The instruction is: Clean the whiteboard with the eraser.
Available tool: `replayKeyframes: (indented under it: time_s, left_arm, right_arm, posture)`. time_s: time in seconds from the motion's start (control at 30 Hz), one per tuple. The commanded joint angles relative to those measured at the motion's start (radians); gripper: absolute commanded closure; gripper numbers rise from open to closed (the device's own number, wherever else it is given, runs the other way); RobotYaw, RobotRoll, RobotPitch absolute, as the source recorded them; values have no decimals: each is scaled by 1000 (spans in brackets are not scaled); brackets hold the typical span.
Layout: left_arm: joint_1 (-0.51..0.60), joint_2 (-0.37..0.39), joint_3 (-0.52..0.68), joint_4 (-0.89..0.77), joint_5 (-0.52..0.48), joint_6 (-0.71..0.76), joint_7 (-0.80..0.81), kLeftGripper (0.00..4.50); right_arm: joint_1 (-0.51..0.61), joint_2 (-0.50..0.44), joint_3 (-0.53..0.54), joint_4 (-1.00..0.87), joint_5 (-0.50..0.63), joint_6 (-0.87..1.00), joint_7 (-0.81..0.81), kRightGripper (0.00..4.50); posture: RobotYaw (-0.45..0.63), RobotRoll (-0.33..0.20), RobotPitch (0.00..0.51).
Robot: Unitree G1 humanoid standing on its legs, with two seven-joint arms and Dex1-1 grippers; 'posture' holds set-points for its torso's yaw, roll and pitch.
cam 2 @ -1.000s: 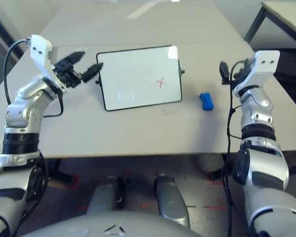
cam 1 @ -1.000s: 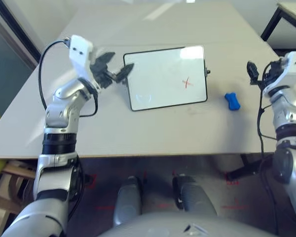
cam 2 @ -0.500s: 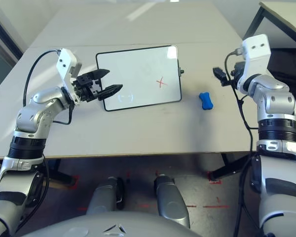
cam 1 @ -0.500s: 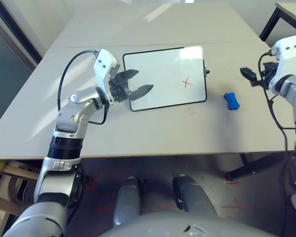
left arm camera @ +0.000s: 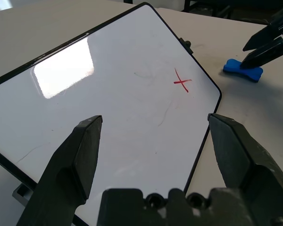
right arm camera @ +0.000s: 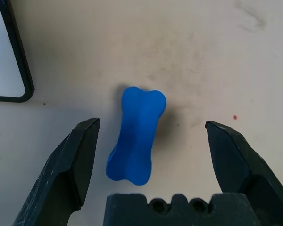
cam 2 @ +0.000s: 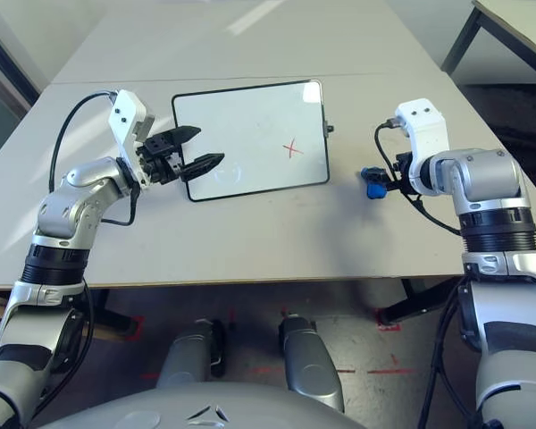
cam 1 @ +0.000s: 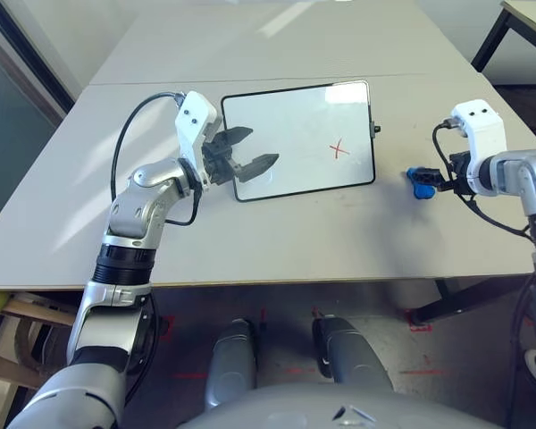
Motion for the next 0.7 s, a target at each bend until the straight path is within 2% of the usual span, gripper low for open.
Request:
replayKeyframes:
  time_s: [0.03,0.4,0.5,0.7]
  left_arm:
    - [14,1,-4,-8,12,-2,6,0]
    - [17,7,0,-18,18,-2,12,0]
    - [14,6,0,-14,21,-3,13,0]
    - [5,2,-2,-4,27,-10,12,0]
  right_arm:
    - [-13,21,10,53,-20,-27,-16,15]
    - [-5,32,20,106,-41,-50,-20,15]
    - [-2,31,21,105,-42,-47,-19,634]
    - [12,33,18,63,-34,-26,-14,2927]
  posture:
    - [-154,0,115]
    - [-145,0,117]
    - [-147,0,117]
    - [-156,0,115]
